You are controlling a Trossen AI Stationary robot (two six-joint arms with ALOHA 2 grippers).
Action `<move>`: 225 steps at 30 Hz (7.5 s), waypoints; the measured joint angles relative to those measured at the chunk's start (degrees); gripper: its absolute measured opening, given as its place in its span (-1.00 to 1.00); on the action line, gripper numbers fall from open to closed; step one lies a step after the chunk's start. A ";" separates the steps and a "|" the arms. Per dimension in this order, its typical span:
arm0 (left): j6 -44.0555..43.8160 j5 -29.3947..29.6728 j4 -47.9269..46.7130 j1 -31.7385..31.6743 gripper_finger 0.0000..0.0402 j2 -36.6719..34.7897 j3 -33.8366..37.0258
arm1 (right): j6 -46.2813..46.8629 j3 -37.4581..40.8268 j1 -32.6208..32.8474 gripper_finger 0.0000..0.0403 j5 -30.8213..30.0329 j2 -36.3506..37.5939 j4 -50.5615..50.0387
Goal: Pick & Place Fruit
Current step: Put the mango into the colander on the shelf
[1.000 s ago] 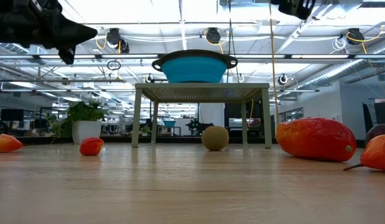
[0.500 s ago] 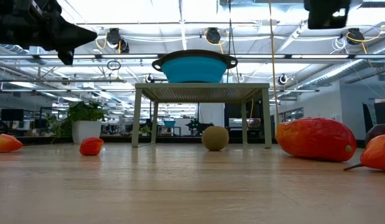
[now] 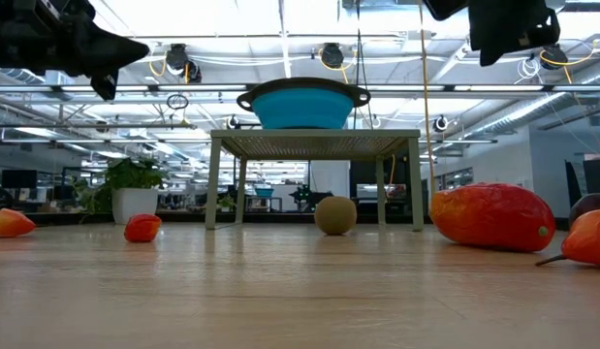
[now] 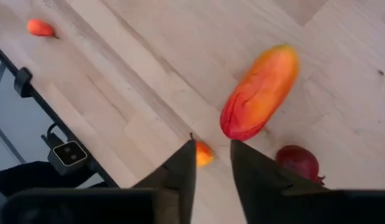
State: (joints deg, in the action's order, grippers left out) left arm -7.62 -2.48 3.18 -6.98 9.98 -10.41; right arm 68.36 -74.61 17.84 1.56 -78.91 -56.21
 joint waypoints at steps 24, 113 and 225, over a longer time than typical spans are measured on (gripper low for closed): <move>-0.39 -0.26 0.02 0.00 -0.99 0.02 -0.02 | -1.77 0.07 -1.89 -0.07 1.53 0.00 -1.05; -1.12 -0.68 0.31 0.00 -0.96 0.02 -0.07 | 5.51 12.09 -5.85 0.96 7.68 -18.27 15.13; -0.48 -6.05 -0.46 0.00 -0.96 0.02 -0.07 | -105.17 10.19 -10.64 0.17 -25.56 -8.50 82.12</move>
State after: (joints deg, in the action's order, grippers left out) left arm -8.10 -8.54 2.72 -6.98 10.00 -10.48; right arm -36.81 -64.42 7.20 -24.00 -87.42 25.91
